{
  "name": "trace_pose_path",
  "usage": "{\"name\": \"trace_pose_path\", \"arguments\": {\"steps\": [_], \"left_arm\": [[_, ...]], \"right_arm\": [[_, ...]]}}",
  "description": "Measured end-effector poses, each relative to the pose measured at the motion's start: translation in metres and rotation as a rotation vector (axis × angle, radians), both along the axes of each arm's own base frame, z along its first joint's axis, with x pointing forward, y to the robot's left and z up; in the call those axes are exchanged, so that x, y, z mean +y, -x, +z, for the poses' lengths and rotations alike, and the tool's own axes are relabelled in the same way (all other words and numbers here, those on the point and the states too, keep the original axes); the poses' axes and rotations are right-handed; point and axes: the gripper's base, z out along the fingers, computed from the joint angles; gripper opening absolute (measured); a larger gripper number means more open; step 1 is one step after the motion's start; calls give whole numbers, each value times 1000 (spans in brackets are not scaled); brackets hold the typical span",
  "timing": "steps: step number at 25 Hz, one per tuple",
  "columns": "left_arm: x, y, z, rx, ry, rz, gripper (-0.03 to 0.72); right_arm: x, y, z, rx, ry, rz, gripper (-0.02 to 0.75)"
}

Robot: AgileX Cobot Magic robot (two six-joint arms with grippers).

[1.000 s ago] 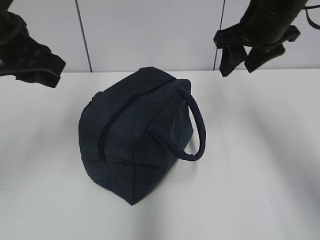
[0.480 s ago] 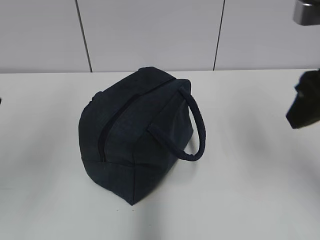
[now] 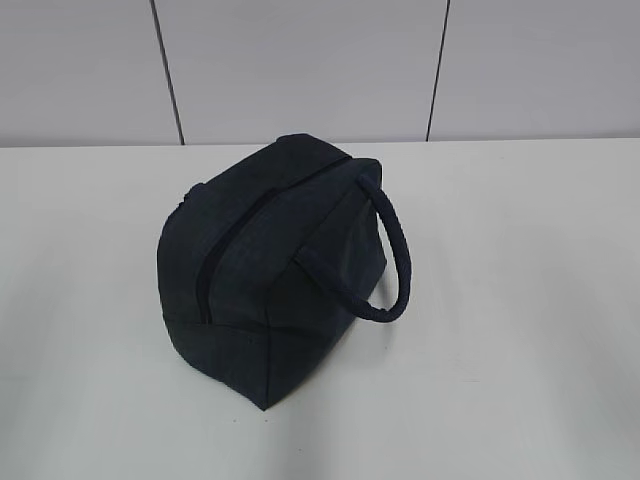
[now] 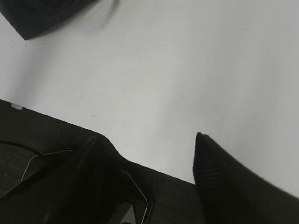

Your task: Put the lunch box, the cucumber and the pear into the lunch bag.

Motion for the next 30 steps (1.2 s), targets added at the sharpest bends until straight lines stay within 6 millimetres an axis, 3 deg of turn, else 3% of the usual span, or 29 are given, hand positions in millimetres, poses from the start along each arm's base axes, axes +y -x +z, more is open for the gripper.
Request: {"name": "trace_pose_path", "arguments": {"steps": [5,11,18,23,30], "left_arm": [[10,18,-11,-42,-14,2,309],[15,31,-11,-110,19,1,309],[16,35,-11,-131,38,-3,309],[16,36,-11,-137,42,-4,305],[16,36,-11,-135,44,-5,299]], "right_arm": [[-9,37,-2,-108,-27,2,470],[-16,61,-22,-164,-11,38,471],[-24,75,-63,-209,57,52,468],[-30,86,-67,-371,43,21,454],[-35,92,-68,-419,25,-51,449]]}}
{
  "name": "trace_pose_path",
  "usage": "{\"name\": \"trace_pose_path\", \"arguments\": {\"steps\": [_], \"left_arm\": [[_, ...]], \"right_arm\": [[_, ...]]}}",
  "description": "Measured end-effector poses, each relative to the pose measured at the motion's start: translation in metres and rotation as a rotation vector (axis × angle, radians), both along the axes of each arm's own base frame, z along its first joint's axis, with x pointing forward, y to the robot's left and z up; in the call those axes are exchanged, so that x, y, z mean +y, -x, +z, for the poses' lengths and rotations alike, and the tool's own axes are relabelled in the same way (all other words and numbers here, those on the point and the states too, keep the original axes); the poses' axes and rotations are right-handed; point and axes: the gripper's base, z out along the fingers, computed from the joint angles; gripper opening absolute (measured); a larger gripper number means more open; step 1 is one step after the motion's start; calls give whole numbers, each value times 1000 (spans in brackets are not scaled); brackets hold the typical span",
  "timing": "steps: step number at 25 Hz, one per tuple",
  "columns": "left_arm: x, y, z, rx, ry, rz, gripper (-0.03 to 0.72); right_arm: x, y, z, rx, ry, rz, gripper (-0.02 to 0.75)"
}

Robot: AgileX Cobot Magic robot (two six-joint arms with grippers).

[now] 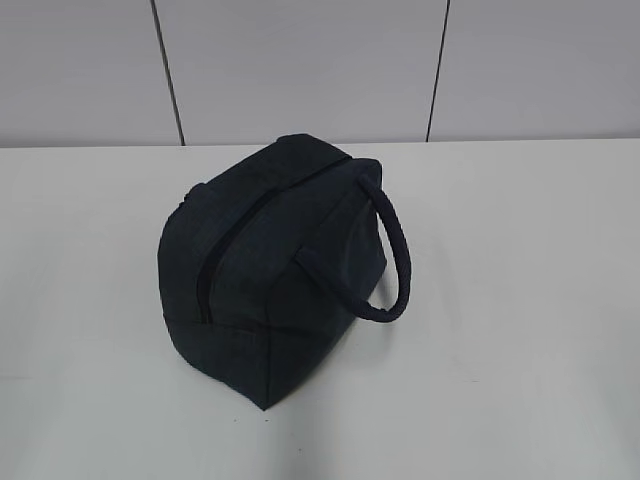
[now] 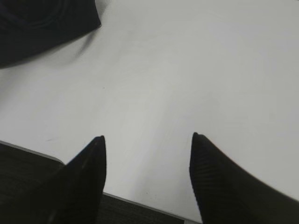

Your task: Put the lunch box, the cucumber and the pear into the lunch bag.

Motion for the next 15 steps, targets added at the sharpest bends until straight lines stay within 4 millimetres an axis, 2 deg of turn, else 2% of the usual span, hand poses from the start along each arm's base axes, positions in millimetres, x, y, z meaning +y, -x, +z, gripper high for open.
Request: {"name": "trace_pose_path", "arguments": {"steps": [15], "left_arm": [[0,0,0,2,-1,0,262]], "right_arm": [[0,0,0,3,-7,-7,416]]}}
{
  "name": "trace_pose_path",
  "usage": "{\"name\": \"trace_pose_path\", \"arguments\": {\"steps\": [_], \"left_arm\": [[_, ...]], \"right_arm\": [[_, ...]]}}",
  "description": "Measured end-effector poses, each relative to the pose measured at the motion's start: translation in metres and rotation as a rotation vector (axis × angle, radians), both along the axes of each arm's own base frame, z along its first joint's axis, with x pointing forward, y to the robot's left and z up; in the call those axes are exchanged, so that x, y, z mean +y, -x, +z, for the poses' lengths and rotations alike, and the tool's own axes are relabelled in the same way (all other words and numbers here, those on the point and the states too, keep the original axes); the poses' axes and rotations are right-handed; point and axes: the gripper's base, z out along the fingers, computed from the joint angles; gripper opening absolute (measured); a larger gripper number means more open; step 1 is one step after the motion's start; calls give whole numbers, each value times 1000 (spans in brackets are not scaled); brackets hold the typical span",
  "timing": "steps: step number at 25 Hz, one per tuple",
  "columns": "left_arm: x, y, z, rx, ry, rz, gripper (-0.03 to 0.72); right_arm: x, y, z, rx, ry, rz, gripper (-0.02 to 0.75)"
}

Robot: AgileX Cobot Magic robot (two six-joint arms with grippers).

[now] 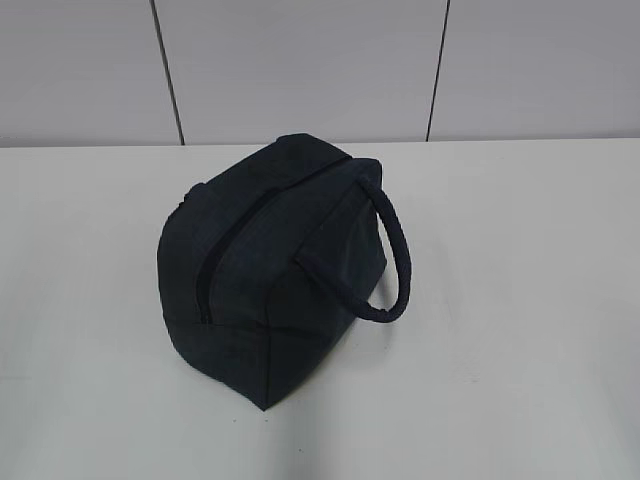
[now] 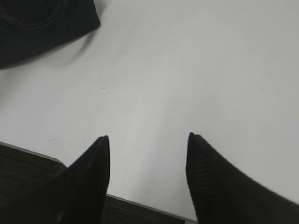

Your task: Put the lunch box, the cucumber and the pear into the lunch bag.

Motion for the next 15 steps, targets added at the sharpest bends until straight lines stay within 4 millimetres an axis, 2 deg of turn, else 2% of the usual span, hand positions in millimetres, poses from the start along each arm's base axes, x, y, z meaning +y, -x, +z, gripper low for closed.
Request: {"name": "trace_pose_path", "arguments": {"steps": [7,12,15], "left_arm": [[1,2,0,-8,5,7,247],[3,14,-1,-81,28,188,243],[2,14,-1,-83,27,263,243]], "right_arm": [[0,0,0,-1,-1,0,416],[1,0,0,-4,-1,-90,415],[1,1,0,-4,1,-132,415]]}}
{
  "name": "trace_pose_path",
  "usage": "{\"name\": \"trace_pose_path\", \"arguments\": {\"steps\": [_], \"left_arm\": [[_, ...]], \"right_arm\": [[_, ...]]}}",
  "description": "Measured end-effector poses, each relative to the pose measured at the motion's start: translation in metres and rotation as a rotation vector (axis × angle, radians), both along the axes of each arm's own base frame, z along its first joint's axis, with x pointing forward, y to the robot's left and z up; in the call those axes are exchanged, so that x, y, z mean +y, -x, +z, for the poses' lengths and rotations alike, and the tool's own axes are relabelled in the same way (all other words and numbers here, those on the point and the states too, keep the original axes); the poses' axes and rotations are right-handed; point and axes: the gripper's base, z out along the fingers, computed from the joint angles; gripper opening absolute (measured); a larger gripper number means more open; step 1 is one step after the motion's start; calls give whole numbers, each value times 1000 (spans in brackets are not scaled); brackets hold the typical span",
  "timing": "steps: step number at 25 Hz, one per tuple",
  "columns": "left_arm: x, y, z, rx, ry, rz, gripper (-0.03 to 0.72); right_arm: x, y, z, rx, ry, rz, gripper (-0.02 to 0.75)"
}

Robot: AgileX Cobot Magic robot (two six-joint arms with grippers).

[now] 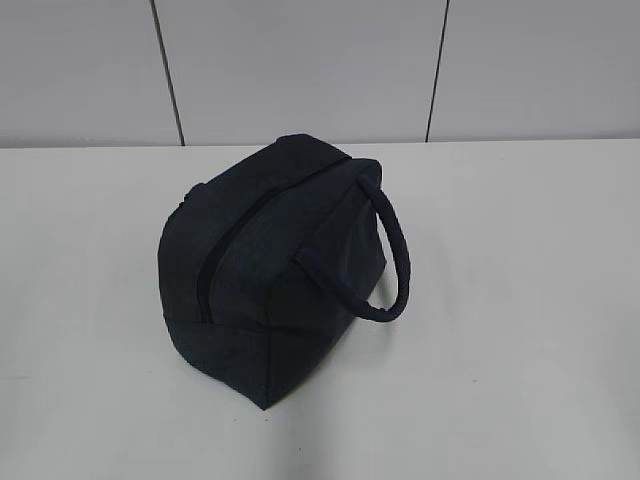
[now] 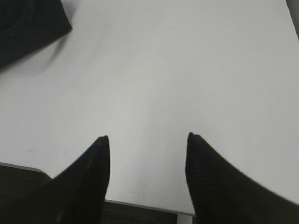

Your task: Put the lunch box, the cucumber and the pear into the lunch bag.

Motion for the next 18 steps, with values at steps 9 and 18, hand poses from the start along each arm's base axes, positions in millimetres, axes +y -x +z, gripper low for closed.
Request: {"name": "trace_pose_path", "arguments": {"steps": [9,18], "left_arm": [[-1,0,0,2,0,36,242],[-1,0,0,2,2,36,242]], "right_arm": [[0,0,0,0,-1,-10,413],[0,0,0,0,-1,-10,412]]}}
